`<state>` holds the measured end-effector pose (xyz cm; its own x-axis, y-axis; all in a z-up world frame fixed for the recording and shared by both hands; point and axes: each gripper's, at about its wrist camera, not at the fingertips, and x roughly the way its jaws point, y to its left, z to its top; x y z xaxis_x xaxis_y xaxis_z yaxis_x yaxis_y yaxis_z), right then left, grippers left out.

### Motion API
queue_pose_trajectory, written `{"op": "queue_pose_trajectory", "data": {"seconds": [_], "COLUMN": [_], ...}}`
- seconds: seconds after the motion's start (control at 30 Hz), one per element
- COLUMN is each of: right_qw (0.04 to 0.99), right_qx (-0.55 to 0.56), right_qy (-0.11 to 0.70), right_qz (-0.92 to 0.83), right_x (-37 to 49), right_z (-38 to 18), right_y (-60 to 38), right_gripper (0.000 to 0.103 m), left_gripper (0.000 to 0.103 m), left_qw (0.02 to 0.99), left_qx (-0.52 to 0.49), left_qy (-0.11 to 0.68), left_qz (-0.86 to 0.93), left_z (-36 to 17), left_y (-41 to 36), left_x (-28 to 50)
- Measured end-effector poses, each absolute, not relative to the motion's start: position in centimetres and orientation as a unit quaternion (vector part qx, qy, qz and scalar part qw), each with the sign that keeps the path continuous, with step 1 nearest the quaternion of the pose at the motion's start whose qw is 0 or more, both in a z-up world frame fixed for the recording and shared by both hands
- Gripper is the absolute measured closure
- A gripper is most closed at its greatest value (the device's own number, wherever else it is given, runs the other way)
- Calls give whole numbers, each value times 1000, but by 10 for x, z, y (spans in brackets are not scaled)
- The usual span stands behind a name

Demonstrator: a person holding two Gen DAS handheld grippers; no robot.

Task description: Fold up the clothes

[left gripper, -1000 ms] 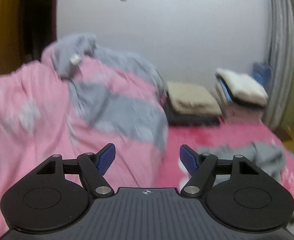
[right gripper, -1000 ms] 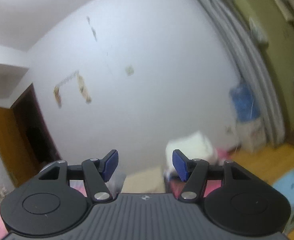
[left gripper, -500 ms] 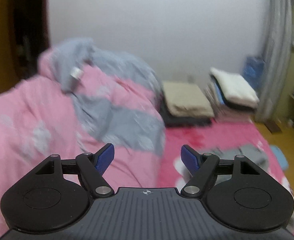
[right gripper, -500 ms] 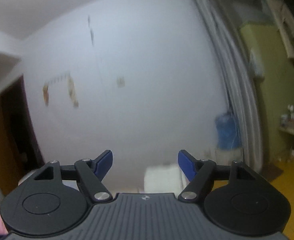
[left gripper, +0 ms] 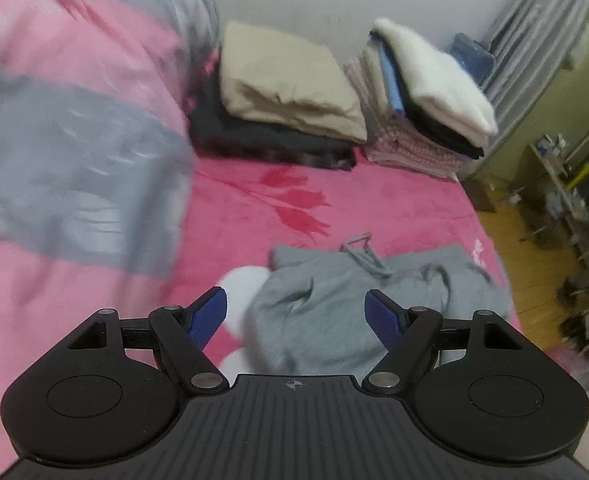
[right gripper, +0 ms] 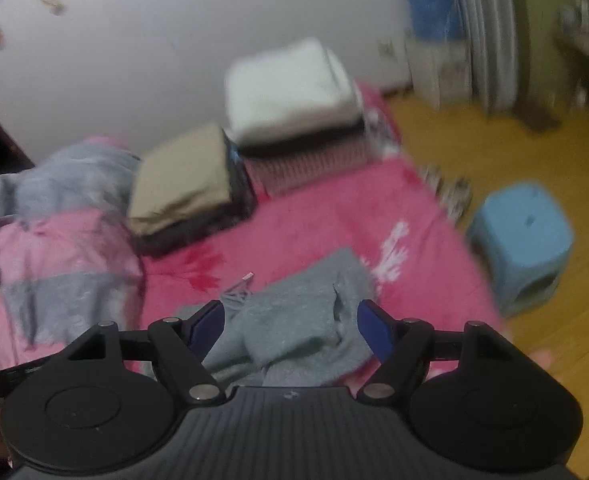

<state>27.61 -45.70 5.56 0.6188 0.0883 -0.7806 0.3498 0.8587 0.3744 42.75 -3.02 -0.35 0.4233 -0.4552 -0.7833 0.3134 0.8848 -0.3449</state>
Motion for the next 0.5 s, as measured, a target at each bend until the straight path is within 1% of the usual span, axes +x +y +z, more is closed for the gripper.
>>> {"op": "queue_pose_trajectory", "data": {"seconds": [0.1,0.2,0.37,0.4,0.43,0.47,0.5], "right_qw": [841,808,739,729,721,716,719], "right_qx": [287,338,434,440,440,436,426], "right_qy": [450,473,509,519,530,539,545], "right_qz": [-84,-95,-86,-80,-79,-77,-74], "right_x": [327,356,391,397,402,407,409], "right_z": [-12,-72,-142,-153,-161,-167,-170], "right_y": [-480,-507,-550,-553,-554,-554,-552], "right_gripper": [27,27,27,27,27,27,27], "left_gripper": [26,27,28,29,34,41,45], "left_qw": [814,790,749,741,734,731,729], "left_qx": [-83,-85,-82,-80,-78,-82,-88], "left_qy": [528,566,611,620,629,633,636], "left_qz": [-228,-222,-245,-244,-242,-240,-238], "left_z": [-40,-74,-110,-116,-123,-126,-128], "left_y": [-49,-65,-85,-88,-92,-92,-92], "left_x": [469,503,524,525,526,527,528]}}
